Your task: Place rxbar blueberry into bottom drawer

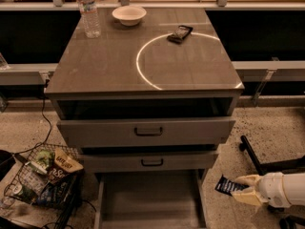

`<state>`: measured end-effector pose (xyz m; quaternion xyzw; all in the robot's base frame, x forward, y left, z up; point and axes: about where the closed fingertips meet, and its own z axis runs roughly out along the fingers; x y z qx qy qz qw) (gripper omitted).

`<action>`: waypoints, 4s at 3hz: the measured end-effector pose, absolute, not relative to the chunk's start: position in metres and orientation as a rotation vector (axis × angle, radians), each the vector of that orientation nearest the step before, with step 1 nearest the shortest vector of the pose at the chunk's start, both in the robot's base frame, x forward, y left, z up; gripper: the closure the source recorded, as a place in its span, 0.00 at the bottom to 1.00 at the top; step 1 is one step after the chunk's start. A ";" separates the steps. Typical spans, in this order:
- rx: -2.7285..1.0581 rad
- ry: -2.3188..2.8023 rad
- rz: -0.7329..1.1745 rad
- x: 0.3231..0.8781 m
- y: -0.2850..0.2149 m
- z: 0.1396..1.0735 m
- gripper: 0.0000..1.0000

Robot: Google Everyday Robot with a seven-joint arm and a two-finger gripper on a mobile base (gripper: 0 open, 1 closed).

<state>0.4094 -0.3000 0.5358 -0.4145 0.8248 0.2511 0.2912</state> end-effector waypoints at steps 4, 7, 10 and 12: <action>-0.957 2.266 1.029 0.381 -0.176 0.377 1.00; -0.830 2.207 1.335 0.414 -0.067 0.272 1.00; -0.765 2.184 1.381 0.434 -0.046 0.262 0.77; -0.769 2.182 1.390 0.432 -0.042 0.261 0.30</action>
Offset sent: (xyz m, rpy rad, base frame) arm 0.0011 0.0721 -0.1064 0.1391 0.1506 -0.0295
